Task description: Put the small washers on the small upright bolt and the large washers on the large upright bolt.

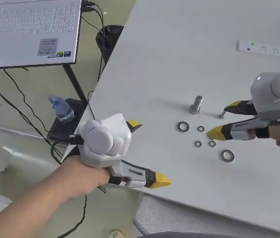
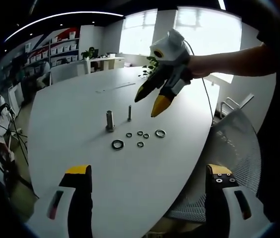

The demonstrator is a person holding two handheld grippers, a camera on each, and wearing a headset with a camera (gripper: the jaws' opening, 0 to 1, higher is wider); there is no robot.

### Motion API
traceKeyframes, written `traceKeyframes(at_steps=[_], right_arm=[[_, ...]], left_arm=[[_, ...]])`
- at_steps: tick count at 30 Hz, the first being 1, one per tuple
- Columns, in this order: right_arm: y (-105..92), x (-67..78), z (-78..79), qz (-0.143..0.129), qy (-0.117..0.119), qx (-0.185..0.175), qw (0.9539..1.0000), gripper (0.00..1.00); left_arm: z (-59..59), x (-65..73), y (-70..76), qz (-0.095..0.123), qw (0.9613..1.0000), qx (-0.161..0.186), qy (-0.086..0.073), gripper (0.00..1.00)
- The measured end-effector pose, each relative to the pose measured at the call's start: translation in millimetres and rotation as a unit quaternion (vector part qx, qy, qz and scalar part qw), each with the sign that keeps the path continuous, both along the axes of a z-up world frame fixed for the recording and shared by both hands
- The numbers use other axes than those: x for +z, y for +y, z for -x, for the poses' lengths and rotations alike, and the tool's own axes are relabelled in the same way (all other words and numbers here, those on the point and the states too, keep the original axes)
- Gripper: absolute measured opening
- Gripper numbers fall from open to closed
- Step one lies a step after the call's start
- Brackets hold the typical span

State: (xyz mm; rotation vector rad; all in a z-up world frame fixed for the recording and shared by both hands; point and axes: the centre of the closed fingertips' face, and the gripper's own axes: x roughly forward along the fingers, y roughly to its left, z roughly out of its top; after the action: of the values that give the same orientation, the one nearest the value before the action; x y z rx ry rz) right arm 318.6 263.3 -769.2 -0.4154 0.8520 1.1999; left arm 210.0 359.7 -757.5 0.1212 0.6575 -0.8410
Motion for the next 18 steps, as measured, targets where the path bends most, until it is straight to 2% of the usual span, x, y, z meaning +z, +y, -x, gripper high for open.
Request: traceKeyframes(at_steps=[8,11,18], right_arm=[[11.2,-14.5,-1.3,0.018,0.009,0.014,0.9997,0.6],[15.6,-21.4,0.1,0.04,-0.002,0.038,0.9984,0.59],[31.2,-24.5,-5.4,0.046,-0.003,0.048,0.9978,0.58]], left_arm=[[-0.2,-1.6,-3.5,-0.001,1.0,-0.009,0.0,0.95],[-0.4,-2.8,-4.0,0.002,0.9999,-0.01,0.002,0.95],[-4.8,-2.9,1.0,0.001,1.0,-0.007,-0.001,0.96]])
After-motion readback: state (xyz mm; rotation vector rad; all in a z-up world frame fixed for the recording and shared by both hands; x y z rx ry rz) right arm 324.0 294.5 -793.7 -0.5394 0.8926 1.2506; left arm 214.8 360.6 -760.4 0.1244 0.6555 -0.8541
